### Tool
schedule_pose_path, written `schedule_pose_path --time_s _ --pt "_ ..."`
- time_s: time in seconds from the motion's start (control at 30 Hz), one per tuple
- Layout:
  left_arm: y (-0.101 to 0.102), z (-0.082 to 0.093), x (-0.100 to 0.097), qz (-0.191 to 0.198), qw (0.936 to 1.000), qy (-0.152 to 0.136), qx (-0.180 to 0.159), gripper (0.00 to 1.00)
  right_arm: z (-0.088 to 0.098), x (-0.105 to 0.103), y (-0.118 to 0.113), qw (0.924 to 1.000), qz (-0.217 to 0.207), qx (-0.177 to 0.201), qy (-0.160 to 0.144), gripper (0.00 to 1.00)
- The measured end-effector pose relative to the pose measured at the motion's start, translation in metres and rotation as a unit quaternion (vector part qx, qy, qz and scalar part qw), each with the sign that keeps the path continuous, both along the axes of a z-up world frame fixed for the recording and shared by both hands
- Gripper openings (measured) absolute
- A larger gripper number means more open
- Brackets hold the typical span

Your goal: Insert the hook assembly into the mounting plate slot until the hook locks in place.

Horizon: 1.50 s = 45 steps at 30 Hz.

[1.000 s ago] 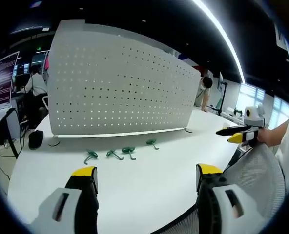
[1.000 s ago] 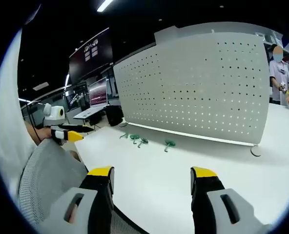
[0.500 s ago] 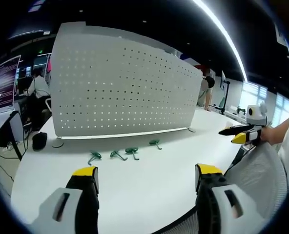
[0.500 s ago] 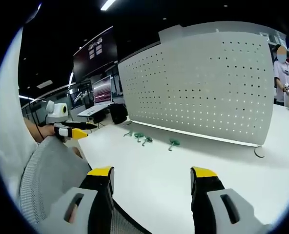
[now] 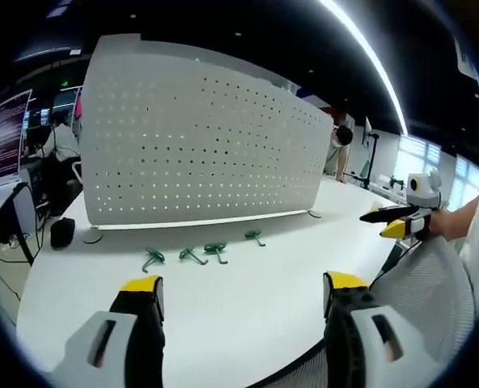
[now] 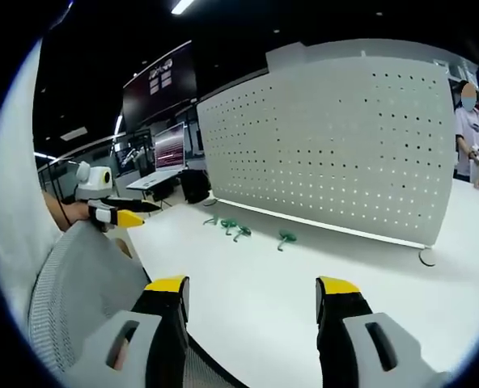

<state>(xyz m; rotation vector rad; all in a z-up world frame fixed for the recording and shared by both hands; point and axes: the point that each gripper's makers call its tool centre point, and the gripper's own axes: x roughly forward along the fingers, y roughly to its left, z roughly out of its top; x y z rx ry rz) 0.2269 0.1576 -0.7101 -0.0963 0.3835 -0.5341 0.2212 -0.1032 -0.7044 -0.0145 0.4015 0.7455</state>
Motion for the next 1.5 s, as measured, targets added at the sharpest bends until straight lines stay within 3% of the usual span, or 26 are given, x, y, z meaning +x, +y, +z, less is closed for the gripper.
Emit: schedule_pose_path --time_s 0.53,0.97,1.2,1.5 --pt "-0.003 0.001 -0.002 -0.01 0.9997 -0.005 0.021 0.83 0.004 0.0 0.0 0.9999 0.0 0.012 -0.005 0.62" --pt "-0.001 0.006 0.0 -0.017 0.9998 -0.006 0.011 0.81 0.007 0.004 -0.003 0.9999 -0.008 0.01 -0.008 0.62" --pt "0.004 0.009 0.007 -0.027 0.9994 -0.01 0.018 0.79 0.005 0.001 -0.001 0.9999 0.001 -0.01 -0.01 0.62" --pt "0.009 0.008 0.02 -0.032 0.9991 -0.01 0.023 0.78 0.007 0.002 -0.002 0.9999 0.002 -0.003 -0.009 0.62"
